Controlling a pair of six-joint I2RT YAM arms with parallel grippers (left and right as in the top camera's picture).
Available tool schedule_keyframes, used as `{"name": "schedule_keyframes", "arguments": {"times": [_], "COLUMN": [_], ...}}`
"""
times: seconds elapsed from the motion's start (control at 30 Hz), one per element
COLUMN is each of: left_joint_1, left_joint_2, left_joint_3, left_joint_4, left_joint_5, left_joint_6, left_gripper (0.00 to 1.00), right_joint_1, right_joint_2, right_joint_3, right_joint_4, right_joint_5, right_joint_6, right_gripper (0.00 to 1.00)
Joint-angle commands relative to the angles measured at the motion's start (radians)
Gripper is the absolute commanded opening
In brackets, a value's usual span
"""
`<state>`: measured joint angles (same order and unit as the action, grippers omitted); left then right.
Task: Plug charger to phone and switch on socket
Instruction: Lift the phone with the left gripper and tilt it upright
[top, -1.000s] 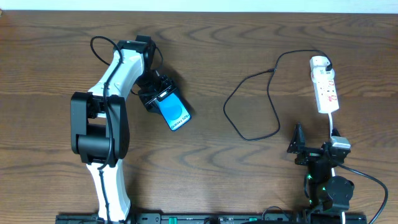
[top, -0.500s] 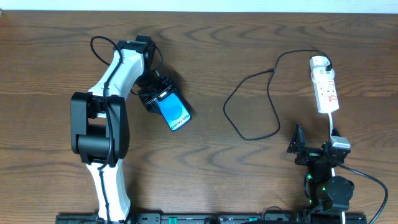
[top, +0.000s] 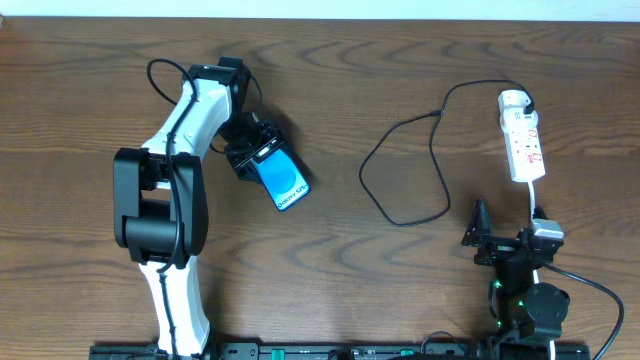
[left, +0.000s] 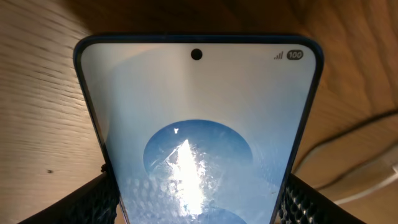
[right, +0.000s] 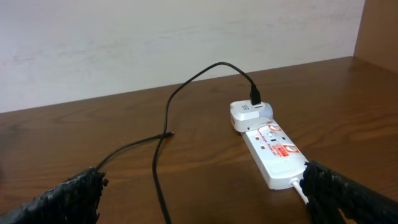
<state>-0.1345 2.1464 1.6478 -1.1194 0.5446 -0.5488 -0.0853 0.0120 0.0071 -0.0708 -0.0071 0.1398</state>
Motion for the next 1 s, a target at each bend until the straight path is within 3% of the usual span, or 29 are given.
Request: {"name": "schedule_keyframes", "arguments": {"times": [0.0,0.2,0.53,0.97], "left_joint_1": [0.000,0.000,0.000,0.000], "left_joint_2": [-0.032,-0.032,-0.032,-0.032], "left_joint_3": [0.004,0.004,0.004,0.004], "left_joint_4": [-0.012,-0.053,-0.073,-0.073], "left_joint_5": [0.112,0.187,0.473,0.494], "left_joint_6": [0.032,0.040,0.047,0.047], "left_gripper": [0.58,0.58,0.59,0.58], "right_joint_1": [0.006,0.006,0.006,0.006], "right_joint_2": [-0.005,-0.005,-0.005,-0.005], "right_joint_3": [-0.002,-0.002,-0.002,-0.002], "right_joint_4": [-0.004,-0.005,-0.005,-0.004], "right_joint_5": [0.002,0.001,0.001,0.001], "right_joint_6": [-0.006,-0.006,-0.006,-0.006], "right_gripper": [0.99,0.99,0.99,0.99]}}
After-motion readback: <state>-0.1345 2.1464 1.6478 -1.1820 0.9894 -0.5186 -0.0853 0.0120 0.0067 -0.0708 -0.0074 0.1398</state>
